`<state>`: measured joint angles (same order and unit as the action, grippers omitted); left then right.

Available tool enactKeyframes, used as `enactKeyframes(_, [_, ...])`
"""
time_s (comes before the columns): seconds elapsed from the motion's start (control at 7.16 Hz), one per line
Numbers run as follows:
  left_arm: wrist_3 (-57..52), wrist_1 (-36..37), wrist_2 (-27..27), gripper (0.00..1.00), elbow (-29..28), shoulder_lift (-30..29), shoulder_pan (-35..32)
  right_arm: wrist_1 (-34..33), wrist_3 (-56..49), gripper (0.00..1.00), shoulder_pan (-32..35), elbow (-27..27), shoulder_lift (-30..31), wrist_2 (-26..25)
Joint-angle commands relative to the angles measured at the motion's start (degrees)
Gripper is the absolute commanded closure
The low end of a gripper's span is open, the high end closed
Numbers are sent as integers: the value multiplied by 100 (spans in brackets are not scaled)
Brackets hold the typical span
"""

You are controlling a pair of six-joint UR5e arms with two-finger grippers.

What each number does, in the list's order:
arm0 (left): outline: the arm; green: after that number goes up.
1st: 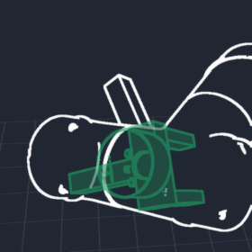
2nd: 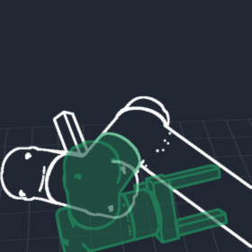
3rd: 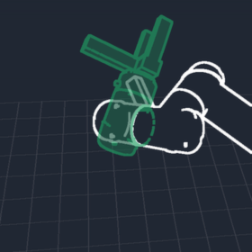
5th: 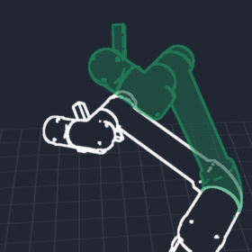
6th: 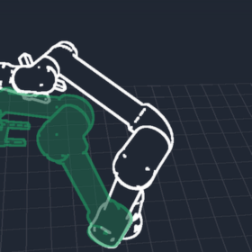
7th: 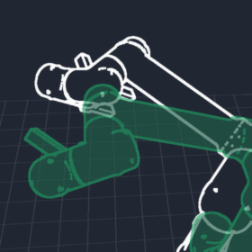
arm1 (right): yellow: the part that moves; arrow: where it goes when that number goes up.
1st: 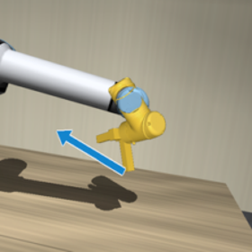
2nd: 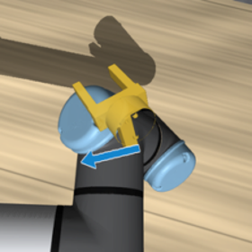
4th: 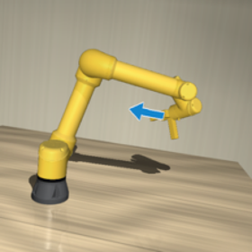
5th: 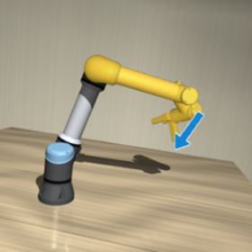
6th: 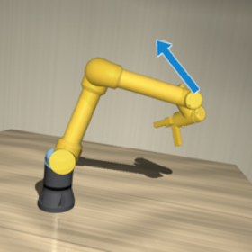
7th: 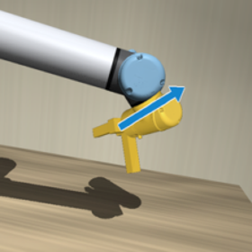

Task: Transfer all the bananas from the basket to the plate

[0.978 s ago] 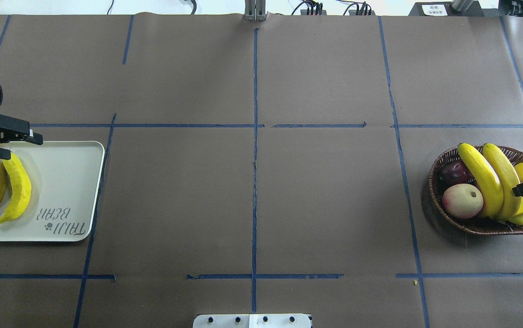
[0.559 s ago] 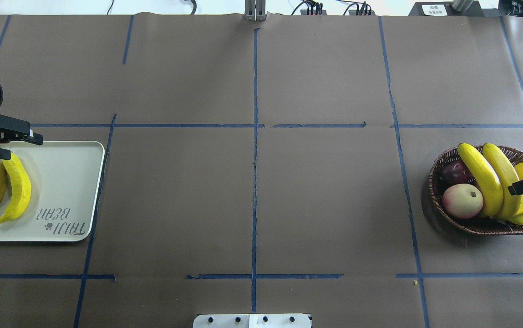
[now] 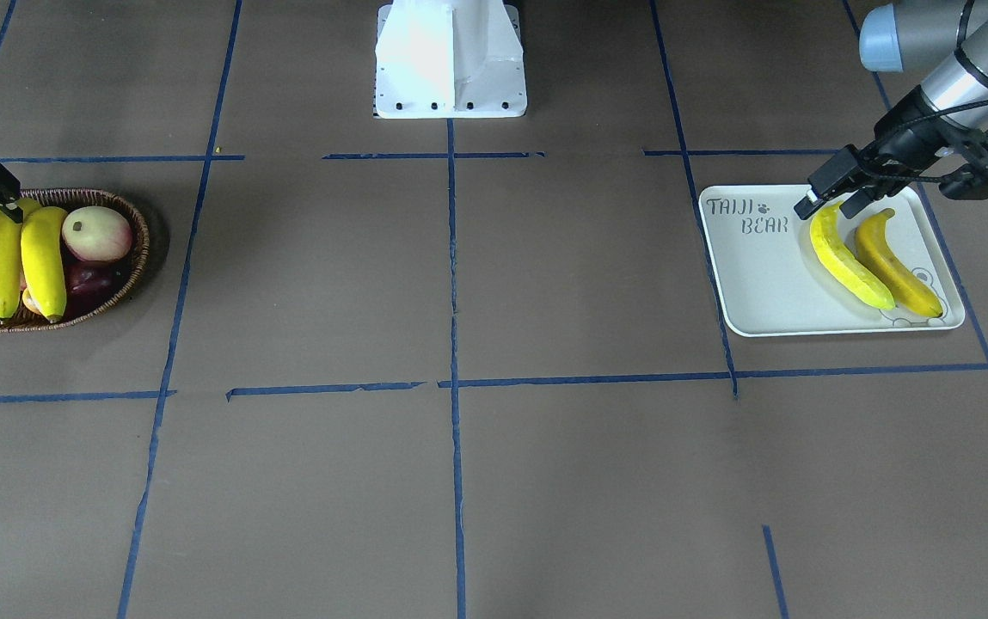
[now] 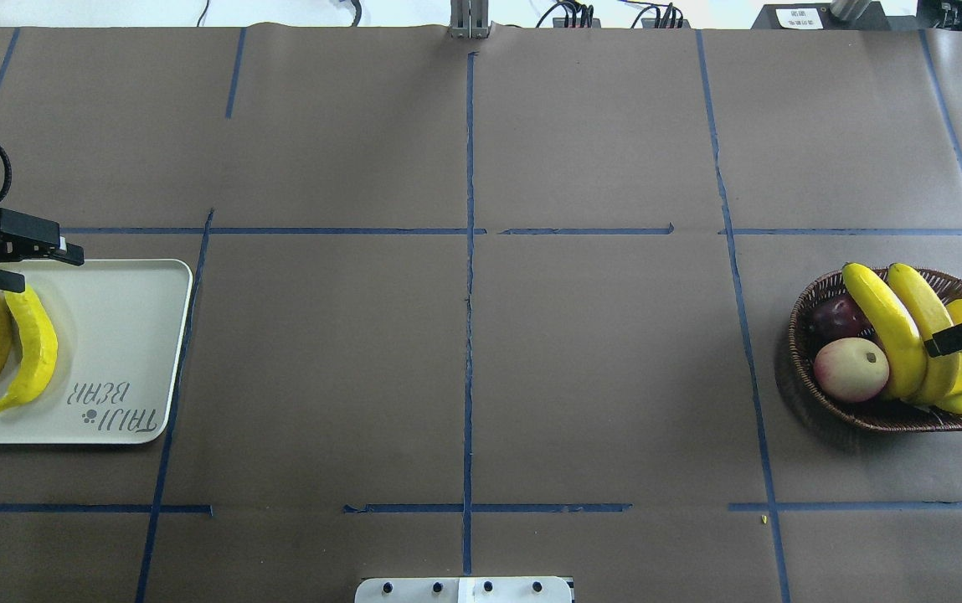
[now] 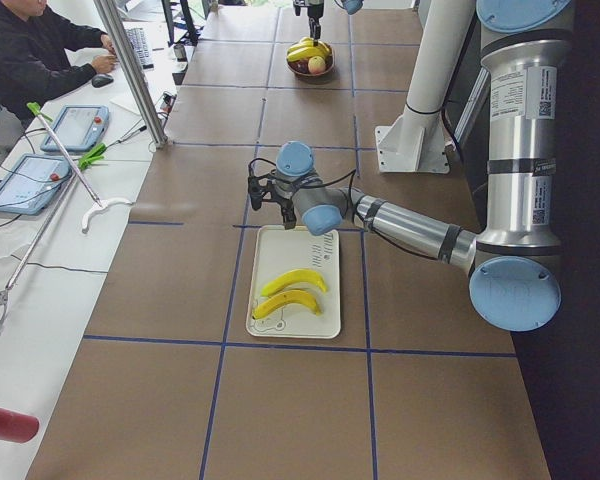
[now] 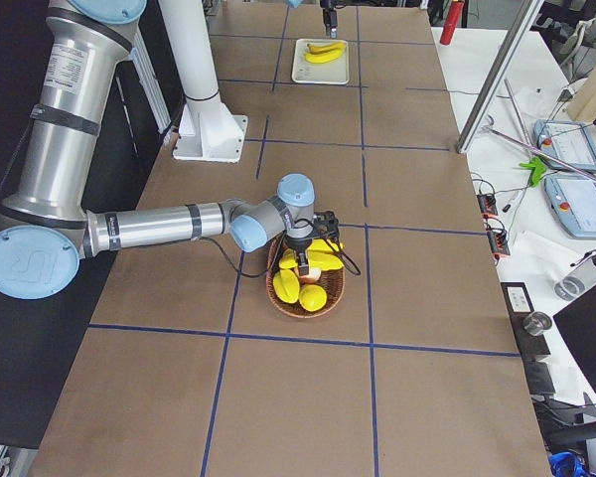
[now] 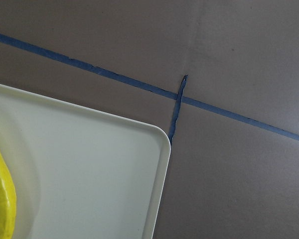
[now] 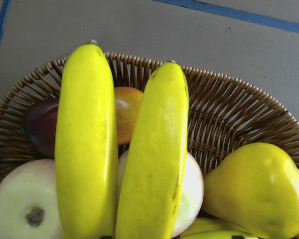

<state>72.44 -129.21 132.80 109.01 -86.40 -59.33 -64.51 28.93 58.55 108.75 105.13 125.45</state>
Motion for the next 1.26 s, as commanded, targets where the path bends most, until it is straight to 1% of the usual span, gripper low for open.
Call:
enactKeyframes(0.0, [7, 1, 0, 0, -3, -17, 1, 0, -1, 22, -19, -74, -36, -3])
enactKeyframes(0.14, [7, 1, 0, 0, -3, -18, 1, 0, 8, 29, -36, -74, -45, -3])
enactKeyframes(0.28, [7, 1, 0, 0, -12, -18, 1, 0, -1, 44, -37, -65, -45, -3])
enactKeyframes(0.42, [7, 1, 0, 0, -29, -9, 1, 69, 8, 93, -37, -47, 7, -64])
enactKeyframes(0.56, [7, -8, 0, 0, -21, 0, 1, 79, 8, 100, -28, -12, 8, -55])
enactKeyframes(0.7, [7, 1, 0, 0, -21, 0, 1, 79, 8, 100, -2, 66, 42, -47])
enactKeyframes(0.84, [16, 1, 0, 0, -21, 0, 1, 44, -71, 100, 138, 363, 252, 14])
enactKeyframes(0.98, [24, 1, 9, 0, -21, 0, 1, -9, -71, 100, 618, 731, 489, 346])
enactKeyframes(1.12, [33, -8, 9, 0, -21, -9, 1, -9, -219, 100, 1275, 839, 604, 1088])
